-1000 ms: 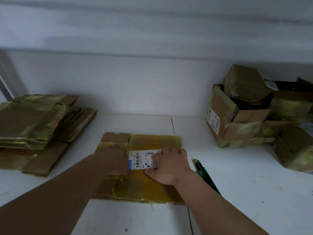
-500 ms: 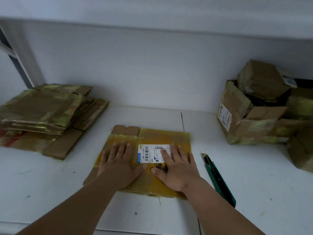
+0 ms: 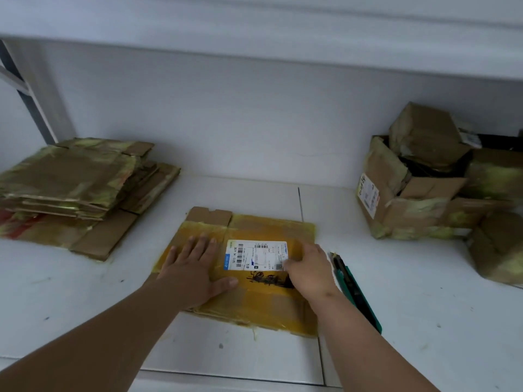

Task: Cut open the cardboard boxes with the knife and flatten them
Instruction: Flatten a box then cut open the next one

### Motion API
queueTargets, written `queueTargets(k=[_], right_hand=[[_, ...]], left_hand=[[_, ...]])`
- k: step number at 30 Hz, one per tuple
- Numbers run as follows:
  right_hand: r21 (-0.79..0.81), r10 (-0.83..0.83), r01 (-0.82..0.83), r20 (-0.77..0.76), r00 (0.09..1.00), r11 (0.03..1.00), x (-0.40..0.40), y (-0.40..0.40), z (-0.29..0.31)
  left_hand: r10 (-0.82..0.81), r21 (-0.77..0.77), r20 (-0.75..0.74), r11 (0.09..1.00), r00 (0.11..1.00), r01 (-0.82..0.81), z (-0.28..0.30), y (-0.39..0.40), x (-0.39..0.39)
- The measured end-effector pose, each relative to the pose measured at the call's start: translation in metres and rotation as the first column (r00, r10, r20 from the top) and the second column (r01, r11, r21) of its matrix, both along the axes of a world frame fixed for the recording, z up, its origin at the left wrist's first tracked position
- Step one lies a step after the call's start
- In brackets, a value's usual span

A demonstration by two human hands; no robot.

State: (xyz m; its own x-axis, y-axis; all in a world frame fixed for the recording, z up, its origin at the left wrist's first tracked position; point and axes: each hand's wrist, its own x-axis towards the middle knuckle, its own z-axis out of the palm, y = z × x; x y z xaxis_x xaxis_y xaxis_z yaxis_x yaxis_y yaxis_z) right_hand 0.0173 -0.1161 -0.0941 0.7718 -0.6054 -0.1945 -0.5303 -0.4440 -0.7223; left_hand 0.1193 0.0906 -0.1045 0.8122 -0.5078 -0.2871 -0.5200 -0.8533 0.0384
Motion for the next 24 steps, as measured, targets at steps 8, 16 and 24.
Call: queueTargets(k=[8,16,24], right_hand=[[0.444,-0.370,0.284,0.118,0.921,0.850,-0.012,-0.014,0.019],[0.587,-0.351,0.213,0.131,0.927,0.781,-0.025,-0.021,0.020],[0.705,-0.187,-0.064,0.273,0.943,0.707,-0.038,-0.013,0.025]], left_hand=[[-0.067,0.019,-0.014,0.998,0.998,0.067,0.011,0.008,-0.008],[-0.120,0.020,0.018,0.993,0.993,0.120,0.019,0.017,-0.017],[0.216,-0.078,0.083,0.975,0.973,-0.209,0.022,0.034,-0.032]])
